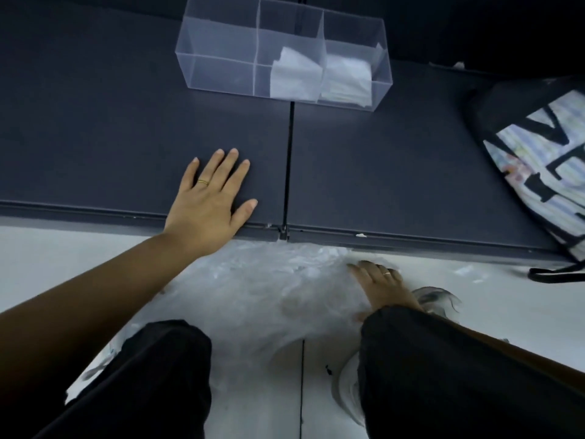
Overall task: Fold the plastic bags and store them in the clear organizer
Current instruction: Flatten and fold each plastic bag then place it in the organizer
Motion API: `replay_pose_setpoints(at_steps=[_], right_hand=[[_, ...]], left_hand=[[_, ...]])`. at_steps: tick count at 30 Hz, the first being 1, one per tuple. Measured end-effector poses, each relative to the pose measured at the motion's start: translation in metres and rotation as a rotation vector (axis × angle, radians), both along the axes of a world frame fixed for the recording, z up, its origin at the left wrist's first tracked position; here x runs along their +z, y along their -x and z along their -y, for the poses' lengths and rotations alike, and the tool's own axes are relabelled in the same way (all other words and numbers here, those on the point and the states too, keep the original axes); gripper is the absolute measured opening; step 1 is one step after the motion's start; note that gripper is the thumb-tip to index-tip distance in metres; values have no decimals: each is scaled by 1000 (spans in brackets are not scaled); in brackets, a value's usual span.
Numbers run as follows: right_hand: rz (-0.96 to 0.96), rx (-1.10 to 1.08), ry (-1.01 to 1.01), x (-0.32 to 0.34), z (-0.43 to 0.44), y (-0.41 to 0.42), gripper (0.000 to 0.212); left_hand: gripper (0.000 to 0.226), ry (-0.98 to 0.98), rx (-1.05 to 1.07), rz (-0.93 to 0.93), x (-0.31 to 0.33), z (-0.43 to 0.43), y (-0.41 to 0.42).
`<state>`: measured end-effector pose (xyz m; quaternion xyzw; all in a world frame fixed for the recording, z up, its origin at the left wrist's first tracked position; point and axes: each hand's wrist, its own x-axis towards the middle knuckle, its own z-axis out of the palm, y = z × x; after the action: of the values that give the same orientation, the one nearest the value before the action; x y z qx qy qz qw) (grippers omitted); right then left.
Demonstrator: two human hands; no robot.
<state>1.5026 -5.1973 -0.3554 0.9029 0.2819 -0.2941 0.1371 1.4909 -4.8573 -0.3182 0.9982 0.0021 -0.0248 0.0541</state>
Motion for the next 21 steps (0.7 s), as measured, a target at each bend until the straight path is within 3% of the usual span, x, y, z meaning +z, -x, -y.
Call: replay_pose_setpoints(at_steps=[3,5,8,10,13,15,18,21], right_hand=[[-90,8,-35,-8,-2,-9,41],[-223,-62,-207,8,-7,-10,22],[-383,-271,-688,53,-16,-21,43],[-444,-316,-921,92,-25,-35,50],[-487,-288,-1079,135,-45,-62,44],[-518,-309,-1130,147,-56,-77,44],[-405,-306,-1138,150,-74,-91,22],[-11,-502,-1246,143,-82,-89,35]], left_hand=[[71,-2,3,7,-1,-1,1],[71,-7,8,2,1,0,1],[74,104,32,-54,13,2,-1],[73,418,65,-136,29,7,-4],[61,1098,53,-334,66,27,-4],[63,1318,5,-496,84,40,-5],[45,1458,166,-478,87,47,-11],[23,1455,441,-200,84,42,-18]])
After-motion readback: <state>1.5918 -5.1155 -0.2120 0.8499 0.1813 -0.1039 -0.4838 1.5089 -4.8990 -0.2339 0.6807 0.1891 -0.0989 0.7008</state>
